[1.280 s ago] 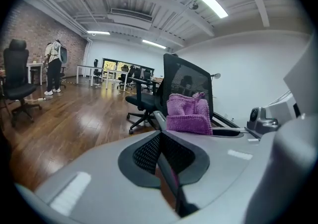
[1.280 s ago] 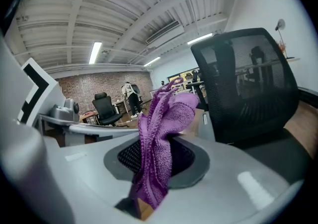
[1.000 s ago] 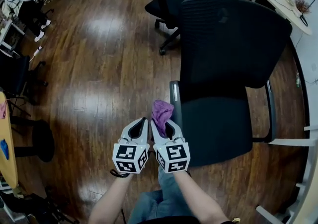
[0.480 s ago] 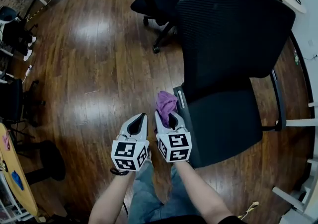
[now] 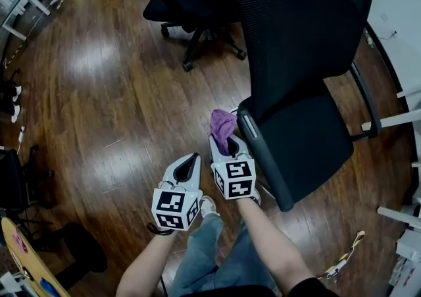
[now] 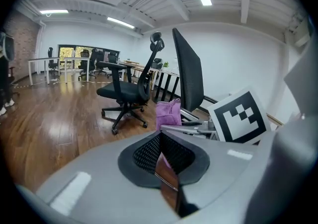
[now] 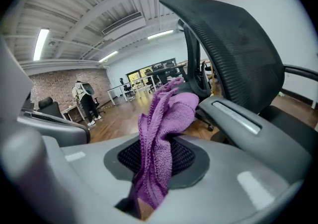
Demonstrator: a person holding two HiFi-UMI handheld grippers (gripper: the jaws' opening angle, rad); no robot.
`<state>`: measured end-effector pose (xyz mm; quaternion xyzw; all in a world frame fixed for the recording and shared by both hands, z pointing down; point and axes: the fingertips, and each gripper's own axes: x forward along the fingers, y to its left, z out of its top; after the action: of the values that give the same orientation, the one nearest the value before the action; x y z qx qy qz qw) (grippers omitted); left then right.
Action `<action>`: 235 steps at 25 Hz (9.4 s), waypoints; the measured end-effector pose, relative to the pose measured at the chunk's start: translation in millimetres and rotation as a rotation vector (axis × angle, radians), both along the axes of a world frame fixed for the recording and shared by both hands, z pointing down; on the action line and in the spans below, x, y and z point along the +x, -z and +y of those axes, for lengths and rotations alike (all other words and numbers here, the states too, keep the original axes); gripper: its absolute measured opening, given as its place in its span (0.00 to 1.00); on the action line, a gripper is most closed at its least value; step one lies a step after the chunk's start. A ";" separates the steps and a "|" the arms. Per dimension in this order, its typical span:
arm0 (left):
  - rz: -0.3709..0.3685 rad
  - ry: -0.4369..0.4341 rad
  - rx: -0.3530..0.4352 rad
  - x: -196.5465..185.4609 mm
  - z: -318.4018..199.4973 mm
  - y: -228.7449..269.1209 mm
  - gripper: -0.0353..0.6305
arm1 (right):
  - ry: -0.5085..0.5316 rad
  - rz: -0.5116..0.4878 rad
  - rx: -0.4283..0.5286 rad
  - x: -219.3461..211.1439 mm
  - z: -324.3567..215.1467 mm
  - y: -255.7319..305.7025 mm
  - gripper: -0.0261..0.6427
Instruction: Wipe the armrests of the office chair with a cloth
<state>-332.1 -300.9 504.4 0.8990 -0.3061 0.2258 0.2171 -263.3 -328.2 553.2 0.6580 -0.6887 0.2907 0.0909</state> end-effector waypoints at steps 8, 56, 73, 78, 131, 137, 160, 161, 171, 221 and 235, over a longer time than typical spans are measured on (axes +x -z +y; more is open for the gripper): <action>0.029 -0.091 -0.034 10.5 5.6 -9.8 0.06 | -0.064 0.064 -0.021 13.0 24.9 -2.5 0.18; 0.089 -0.126 0.102 74.6 273.0 -61.5 0.06 | 0.020 0.176 -0.044 43.2 343.7 -106.9 0.18; 0.063 -0.136 0.116 86.8 306.4 -6.7 0.06 | 0.046 0.153 0.035 40.1 371.1 -32.4 0.18; 0.097 -0.121 0.171 93.4 329.1 63.1 0.06 | 0.006 0.153 0.118 49.9 389.2 56.9 0.18; 0.317 -0.497 0.132 412.7 452.0 188.8 0.06 | -0.474 0.306 0.200 357.6 519.6 228.7 0.18; 0.324 -0.420 0.100 478.4 397.4 192.8 0.06 | -0.399 0.298 0.155 420.1 466.7 230.7 0.18; 0.312 0.076 0.140 577.3 166.0 170.5 0.06 | 0.140 0.299 0.152 544.1 222.7 203.3 0.18; 0.299 0.104 0.142 583.8 156.7 166.3 0.06 | 0.167 0.293 0.148 555.0 211.3 198.2 0.18; 0.166 0.405 0.134 611.9 92.8 119.9 0.06 | 0.532 0.336 0.103 630.4 93.8 130.2 0.18; 0.105 0.492 0.058 599.6 267.3 67.0 0.06 | 0.797 0.416 0.044 612.7 252.3 56.6 0.18; 0.117 0.439 0.057 607.9 313.1 51.5 0.06 | 0.682 0.284 -0.017 600.8 353.5 8.7 0.18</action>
<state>275.8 12.1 452.9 0.8281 -0.4876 0.1118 0.2530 337.5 25.3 544.5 0.4238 -0.8464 0.1553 0.2825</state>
